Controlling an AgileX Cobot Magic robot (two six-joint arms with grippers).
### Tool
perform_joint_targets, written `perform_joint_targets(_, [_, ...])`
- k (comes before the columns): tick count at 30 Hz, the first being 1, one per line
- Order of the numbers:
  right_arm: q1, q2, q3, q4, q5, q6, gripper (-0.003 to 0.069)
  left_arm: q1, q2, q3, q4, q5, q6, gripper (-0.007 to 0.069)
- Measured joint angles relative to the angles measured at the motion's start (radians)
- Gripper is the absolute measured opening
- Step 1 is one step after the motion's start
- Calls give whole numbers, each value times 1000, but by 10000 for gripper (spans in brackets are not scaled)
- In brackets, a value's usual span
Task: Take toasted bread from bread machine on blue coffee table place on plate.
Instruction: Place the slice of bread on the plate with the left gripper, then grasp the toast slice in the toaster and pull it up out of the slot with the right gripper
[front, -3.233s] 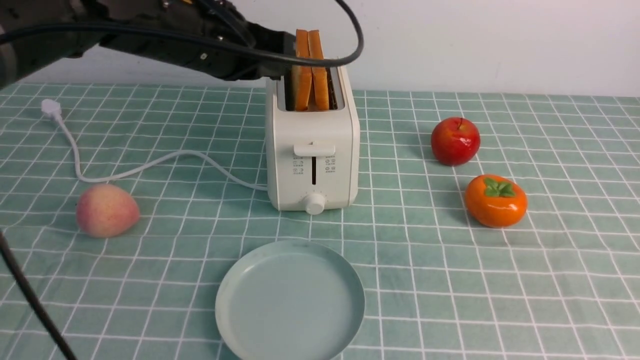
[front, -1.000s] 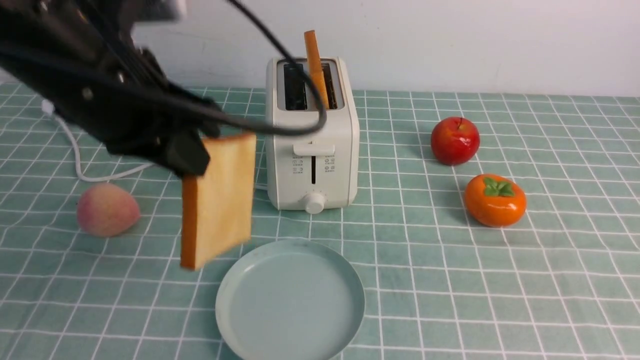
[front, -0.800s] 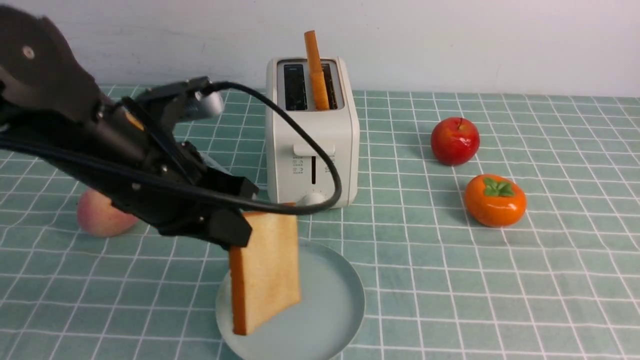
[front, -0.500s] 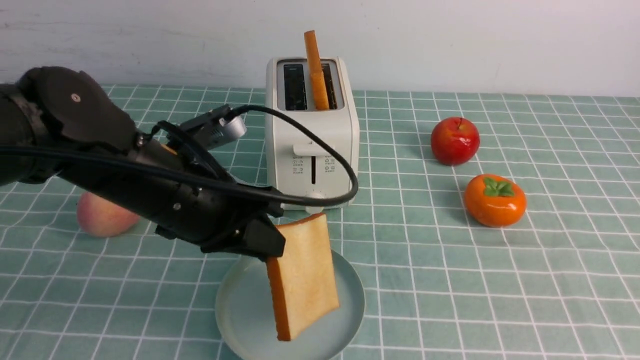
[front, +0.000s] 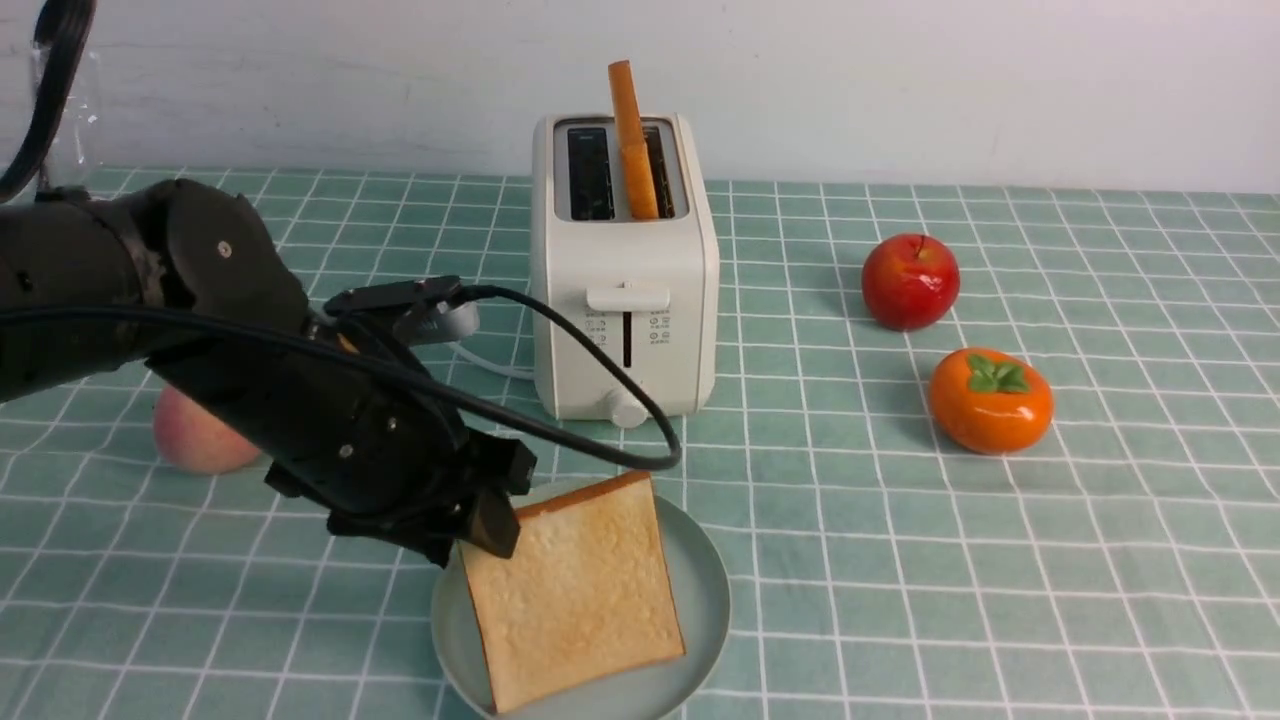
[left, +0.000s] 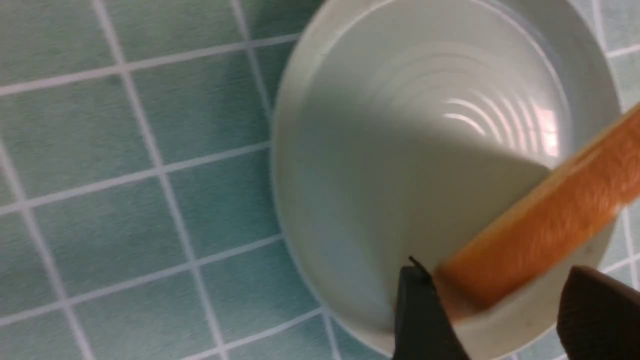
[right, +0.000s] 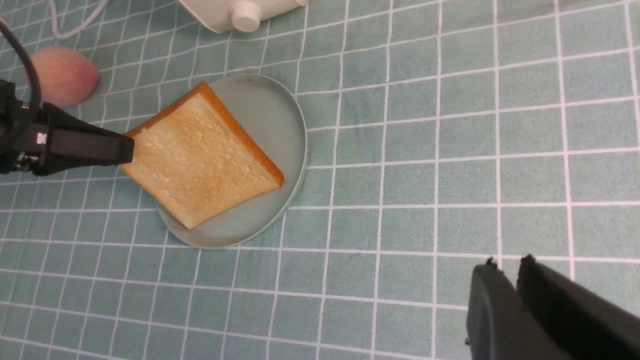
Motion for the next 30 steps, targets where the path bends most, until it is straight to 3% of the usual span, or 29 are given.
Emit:
perform_joint_targets(5, [0, 104, -141, 0, 39, -35, 113, 0, -59, -1, 186, 3, -136, 367])
perform_joint_targets(8, [0, 212, -263, 35, 75, -91, 121, 0, -121, -1, 311, 9, -273, 314])
perform_joint_targets(10, [1, 287, -326, 67, 109, -107, 123, 0, -170, -1, 382, 32, -350, 245])
perform_joint_targets(11, [10, 347, -381, 85, 128, -114, 124, 0, -220, -1, 427, 64, -376, 170])
perform_joint_targets(15, [71, 504, -537, 72, 144, -119, 125, 0, -366, 17, 478, 162, -409, -15])
perform_joint_targets(24, [291, 908, -1023, -73, 137, -98, 136, 0, -852, 215, 367, 140, -417, -14])
perform_joint_targets(30, [401, 1177, -1352, -209, 67, -100, 183, 0, -1017, 319, 345, 147, -418, -14])
